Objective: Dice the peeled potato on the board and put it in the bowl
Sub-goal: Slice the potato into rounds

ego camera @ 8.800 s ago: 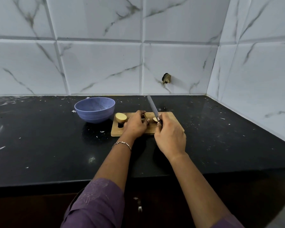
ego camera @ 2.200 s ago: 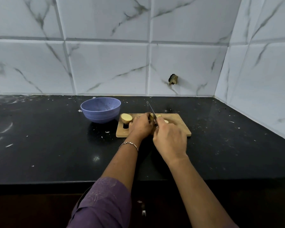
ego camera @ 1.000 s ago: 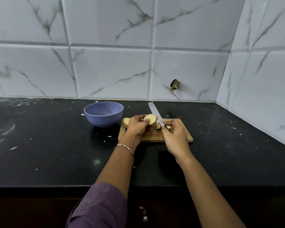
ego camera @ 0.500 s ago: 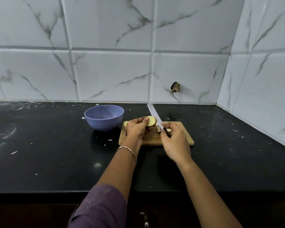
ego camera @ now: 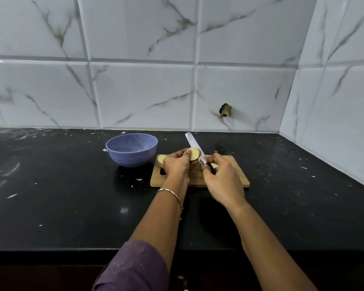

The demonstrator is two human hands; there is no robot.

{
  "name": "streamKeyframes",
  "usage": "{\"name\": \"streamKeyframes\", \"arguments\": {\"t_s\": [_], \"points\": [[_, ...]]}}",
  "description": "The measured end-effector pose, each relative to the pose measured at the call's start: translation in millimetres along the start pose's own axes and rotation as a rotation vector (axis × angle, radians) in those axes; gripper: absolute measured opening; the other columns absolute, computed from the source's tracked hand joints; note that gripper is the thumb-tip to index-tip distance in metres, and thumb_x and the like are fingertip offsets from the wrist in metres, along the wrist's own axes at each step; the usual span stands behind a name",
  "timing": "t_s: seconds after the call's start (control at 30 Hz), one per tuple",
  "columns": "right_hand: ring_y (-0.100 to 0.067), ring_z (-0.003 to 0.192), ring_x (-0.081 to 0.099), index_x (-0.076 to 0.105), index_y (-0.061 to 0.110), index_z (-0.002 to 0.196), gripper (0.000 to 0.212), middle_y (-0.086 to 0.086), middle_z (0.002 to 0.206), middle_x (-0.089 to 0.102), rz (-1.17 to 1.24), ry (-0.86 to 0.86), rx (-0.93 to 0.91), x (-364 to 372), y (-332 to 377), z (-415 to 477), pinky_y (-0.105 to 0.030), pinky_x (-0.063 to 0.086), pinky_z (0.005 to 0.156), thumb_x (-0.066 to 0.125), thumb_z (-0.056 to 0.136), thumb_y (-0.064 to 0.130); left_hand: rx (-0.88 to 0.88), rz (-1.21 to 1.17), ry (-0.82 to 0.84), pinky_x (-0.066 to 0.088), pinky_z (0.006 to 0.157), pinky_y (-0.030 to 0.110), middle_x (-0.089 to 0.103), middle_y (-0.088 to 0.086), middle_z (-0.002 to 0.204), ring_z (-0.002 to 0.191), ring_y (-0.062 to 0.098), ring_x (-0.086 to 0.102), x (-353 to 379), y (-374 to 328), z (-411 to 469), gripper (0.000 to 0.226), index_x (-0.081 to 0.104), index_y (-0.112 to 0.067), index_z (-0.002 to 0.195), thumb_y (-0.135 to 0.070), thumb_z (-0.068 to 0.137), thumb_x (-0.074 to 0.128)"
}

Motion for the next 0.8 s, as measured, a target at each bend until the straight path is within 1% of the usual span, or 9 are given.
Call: {"name": "streamKeyframes", "arguments": {"t_s": [0.03,0.13,0.23,0.3,0.43,0.53,0.63,0.7,0.8], "points": [[-0.011,0.07,0.055,0.061,0.031,0.104,0.01,0.011,0.079,0.055,0.008,-0.006,0.004,0.2,-1.3,-1.4,-0.026,0.034,0.051,0.057,0.096,0.028,-0.001,0.002,0.008,0.061,0.07,0.037,0.071,0.017,0.086,0.076,0.031,0.071,1.0,0.5,-0.8,0.008,0.069,-0.008,0.084,-0.005,0.091,0.067],[-0.013,0.08,0.059,0.063,0.028,0.107,0.012,0.014,0.086,0.054,0.027,-0.02,0.022,-0.6,-2.6,1.2,-0.027,0.038,0.056,0.058,0.096,0.027,-0.024,-0.005,0.088,0.057,0.052,0.027,0.069,0.014,0.079,0.056,0.02,0.068,8.9,3.4,-8.5,0.004,0.068,-0.002,0.091,-0.003,0.093,0.064],[-0.014,0.086,0.062,0.063,0.023,0.112,0.016,0.015,0.095,0.048,0.059,-0.014,0.043,-0.7,0.2,4.4,-0.03,0.046,0.067,0.059,0.096,0.025,-0.04,-0.022,0.124,0.058,0.052,0.026,0.069,0.015,0.081,0.053,0.019,0.067,12.3,4.5,-14.8,0.009,0.066,0.004,0.1,-0.001,0.093,0.063],[-0.014,0.085,0.063,0.063,0.023,0.113,0.018,0.014,0.096,0.047,0.054,-0.008,0.04,0.1,1.0,4.6,-0.03,0.046,0.068,0.059,0.096,0.025,-0.043,-0.035,0.119,0.059,0.052,0.027,0.069,0.016,0.081,0.053,0.019,0.068,11.8,4.4,-14.4,0.009,0.066,0.003,0.1,-0.001,0.093,0.064],[-0.015,0.091,0.063,0.064,0.028,0.11,0.015,0.019,0.102,0.053,0.069,-0.006,0.043,3.2,-3.8,2.3,-0.03,0.047,0.069,0.06,0.095,0.027,-0.052,-0.04,0.084,0.058,0.05,0.027,0.069,0.014,0.077,0.05,0.018,0.067,10.0,4.5,-13.2,0.006,0.066,-0.001,0.096,-0.005,0.091,0.067],[-0.014,0.098,0.061,0.065,0.029,0.11,0.017,0.014,0.106,0.063,0.101,-0.001,0.049,6.4,-6.6,-0.7,-0.03,0.051,0.074,0.062,0.094,0.026,-0.062,-0.069,0.068,0.053,0.043,0.023,0.067,0.013,0.072,0.043,0.015,0.064,8.9,3.7,-13.1,0.005,0.066,-0.001,0.09,-0.005,0.092,0.067],[-0.014,0.101,0.061,0.066,0.029,0.109,0.016,0.014,0.107,0.064,0.133,-0.014,0.058,8.1,-6.7,-0.4,-0.036,0.054,0.082,0.063,0.093,0.027,-0.087,-0.112,0.06,0.051,0.039,0.023,0.066,0.008,0.057,0.039,0.014,0.062,8.0,3.3,-13.5,0.011,0.062,-0.002,0.083,-0.005,0.093,0.065],[-0.016,0.1,0.061,0.066,0.029,0.107,0.014,0.014,0.105,0.065,0.139,-0.018,0.061,9.1,-6.2,1.1,-0.036,0.053,0.081,0.063,0.093,0.028,-0.107,-0.144,0.055,0.053,0.039,0.024,0.065,0.005,0.051,0.036,0.014,0.06,8.5,2.8,-14.3,0.017,0.059,-0.003,0.078,-0.005,0.095,0.062],[-0.014,0.099,0.06,0.063,0.028,0.102,0.009,0.015,0.101,0.063,0.169,-0.024,0.066,9.6,-8.6,2.4,-0.032,0.049,0.077,0.063,0.093,0.028,-0.131,-0.19,0.049,0.054,0.042,0.026,0.062,0.012,0.067,0.035,0.015,0.059,9.6,3.7,-14.7,0.02,0.055,-0.001,0.077,-0.003,0.097,0.058]]}}
Point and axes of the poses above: each hand's wrist, its own z-axis towards the middle knuckle, its own x-axis out of the palm, y = z × x, the point moved 7 cm from there along z, towards the middle knuckle
